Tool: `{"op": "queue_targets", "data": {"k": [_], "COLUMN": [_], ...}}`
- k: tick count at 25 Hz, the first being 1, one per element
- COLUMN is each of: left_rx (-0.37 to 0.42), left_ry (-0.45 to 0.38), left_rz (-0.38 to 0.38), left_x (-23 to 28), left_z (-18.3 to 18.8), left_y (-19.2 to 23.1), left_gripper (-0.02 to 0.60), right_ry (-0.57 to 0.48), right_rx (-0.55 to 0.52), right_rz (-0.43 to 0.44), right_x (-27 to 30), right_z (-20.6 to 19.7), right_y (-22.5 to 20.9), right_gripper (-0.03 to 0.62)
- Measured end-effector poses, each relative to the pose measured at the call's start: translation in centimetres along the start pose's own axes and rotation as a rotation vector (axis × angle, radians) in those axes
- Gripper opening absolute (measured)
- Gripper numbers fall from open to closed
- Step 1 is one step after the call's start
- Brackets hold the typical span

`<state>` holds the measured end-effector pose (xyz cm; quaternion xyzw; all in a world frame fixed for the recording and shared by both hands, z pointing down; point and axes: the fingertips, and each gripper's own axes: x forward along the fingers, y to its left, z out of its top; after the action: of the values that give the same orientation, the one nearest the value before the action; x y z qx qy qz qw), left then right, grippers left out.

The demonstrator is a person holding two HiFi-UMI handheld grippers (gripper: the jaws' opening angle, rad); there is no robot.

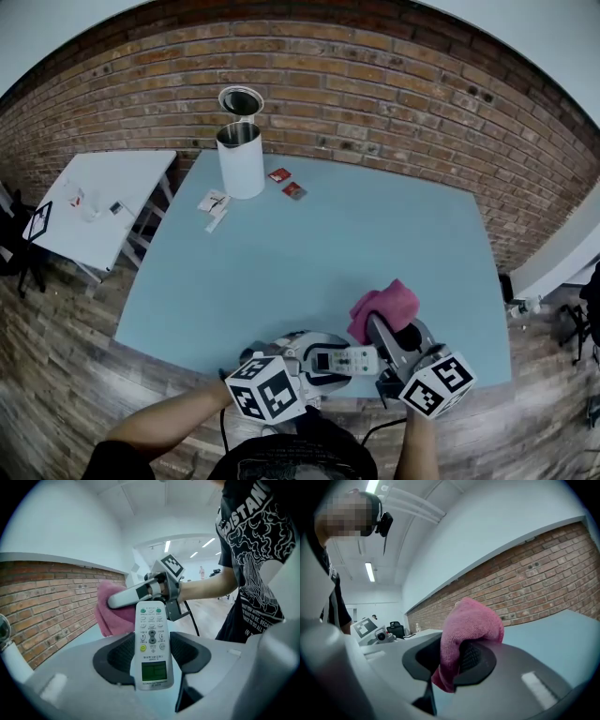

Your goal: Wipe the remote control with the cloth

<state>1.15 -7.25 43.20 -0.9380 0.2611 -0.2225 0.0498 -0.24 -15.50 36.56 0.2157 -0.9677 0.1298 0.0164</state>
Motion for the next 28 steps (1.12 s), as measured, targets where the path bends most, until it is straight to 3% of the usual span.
{"op": "queue_targets", "data": {"k": [5,10,13,20,28], "left_rx": [-0.079,-0.129,-0.213,-0.563,-0.983], "left_ry": [-0.077,-0.132,-0.201,-0.481,-0.82], "left_rz": [0.028,0.064,0.093,0.116,0.065], "left_x": [-1.1,-1.9,-2.6,-5.3,-8.5], "left_z": [1.3,2.4,3.2,6.1,6.9], "left_y": [1.3,2.7,4.0,8.8,13.9], "left_gripper": [0.241,0.239,0.238,0.238,0.238], "right_ry": [-0.047,-0.077,-0.06,0.05,0.157], "right_rx": [0.085,0.18,0.205,0.154,0.033], "right_rz": [-0.063,-0.062,-0.057,0.069,0.281], "right_x": [-1.0,-1.3,-1.2,0.6,2.2], "right_z": [-0.5,-1.1,-2.2,-5.6,-7.9], "right_y": [-2.0,-2.3,-2.1,2.4,8.9], "right_gripper": [0.063,0.064,0.063,0.063,0.064]}}
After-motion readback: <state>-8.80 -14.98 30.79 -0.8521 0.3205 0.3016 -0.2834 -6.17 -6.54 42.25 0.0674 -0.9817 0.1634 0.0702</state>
